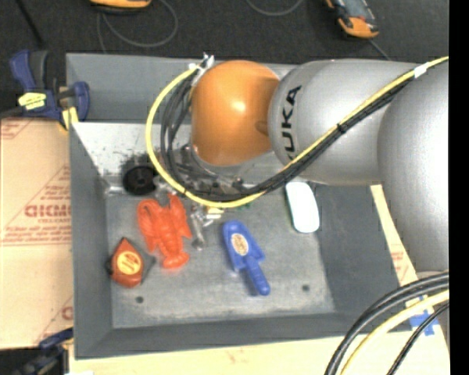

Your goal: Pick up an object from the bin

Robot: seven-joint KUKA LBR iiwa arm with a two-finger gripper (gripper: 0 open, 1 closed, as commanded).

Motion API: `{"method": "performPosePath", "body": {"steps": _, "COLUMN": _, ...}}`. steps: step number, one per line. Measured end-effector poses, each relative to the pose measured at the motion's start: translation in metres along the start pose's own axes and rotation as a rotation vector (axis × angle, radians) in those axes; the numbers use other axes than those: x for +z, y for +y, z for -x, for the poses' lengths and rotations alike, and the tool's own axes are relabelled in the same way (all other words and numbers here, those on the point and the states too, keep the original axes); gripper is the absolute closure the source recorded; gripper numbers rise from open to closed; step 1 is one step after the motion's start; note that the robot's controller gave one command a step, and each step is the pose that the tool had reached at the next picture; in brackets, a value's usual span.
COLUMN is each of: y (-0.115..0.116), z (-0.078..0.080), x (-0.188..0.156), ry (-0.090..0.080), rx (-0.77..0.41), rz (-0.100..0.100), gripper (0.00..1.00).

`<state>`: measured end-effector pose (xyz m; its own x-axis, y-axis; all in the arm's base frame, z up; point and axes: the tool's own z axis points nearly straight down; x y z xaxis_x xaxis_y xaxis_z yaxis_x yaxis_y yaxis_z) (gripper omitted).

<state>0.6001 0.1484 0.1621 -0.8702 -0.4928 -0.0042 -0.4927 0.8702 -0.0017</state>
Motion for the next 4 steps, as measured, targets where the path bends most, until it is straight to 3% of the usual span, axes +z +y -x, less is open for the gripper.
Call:
{"method": "performPosePath", "body": {"steps": 1, "y": -0.006, "z": 0.016, "x": 0.011, "ry": -0.001, "rx": -0.024, "rz": 0.001, "gripper": 0.0}}
{"method": "performPosePath", "body": {"steps": 2, "y": 0.001, "z": 0.029, "x": 0.023, "ry": -0.002, "rx": -0.151, "rz": 0.0, "gripper": 0.0}}
{"method": "performPosePath", "body": {"steps": 3, "y": 0.015, "z": 0.027, "x": 0.024, "ry": 0.002, "rx": -0.398, "rz": 0.001, "gripper": 0.0}}
{"method": "performPosePath", "body": {"steps": 4, "y": 0.012, "z": 0.04, "x": 0.034, "ry": -0.002, "rx": -0.442, "rz": 0.002, "gripper": 0.0}}
